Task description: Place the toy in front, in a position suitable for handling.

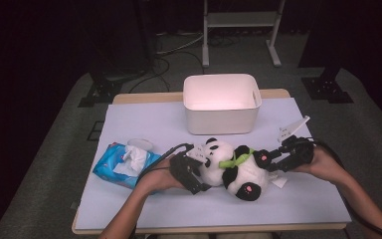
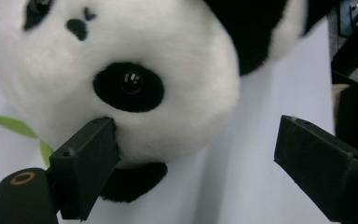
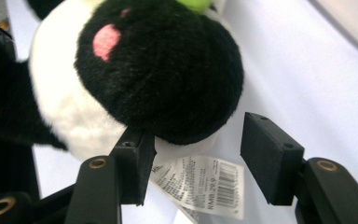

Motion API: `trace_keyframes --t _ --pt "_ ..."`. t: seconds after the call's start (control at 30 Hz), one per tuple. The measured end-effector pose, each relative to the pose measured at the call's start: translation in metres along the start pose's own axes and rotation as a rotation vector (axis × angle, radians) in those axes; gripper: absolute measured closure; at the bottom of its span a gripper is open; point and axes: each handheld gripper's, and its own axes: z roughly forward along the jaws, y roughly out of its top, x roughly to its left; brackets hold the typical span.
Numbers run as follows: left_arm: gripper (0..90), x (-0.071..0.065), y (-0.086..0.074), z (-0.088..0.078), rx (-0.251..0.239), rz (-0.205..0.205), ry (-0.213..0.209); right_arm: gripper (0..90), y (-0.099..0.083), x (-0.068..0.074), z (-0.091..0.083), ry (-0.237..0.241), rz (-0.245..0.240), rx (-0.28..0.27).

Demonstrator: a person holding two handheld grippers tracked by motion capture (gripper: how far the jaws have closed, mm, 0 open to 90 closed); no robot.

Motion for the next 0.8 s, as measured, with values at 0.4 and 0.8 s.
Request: trace_keyframes --t 0.4,0.8 --pt "14.2 -0.010 -0.008 -0.013 -0.045 0.012 0.001 40.2 0.016 -0.016 0.009 0.003 0.006 0.007" --pt "7.3 0.031 0.008 -0.017 -0.062 -0.022 0.066 31.4 0.007 -0.003 -0.004 0.017 -0.004 -0.021"
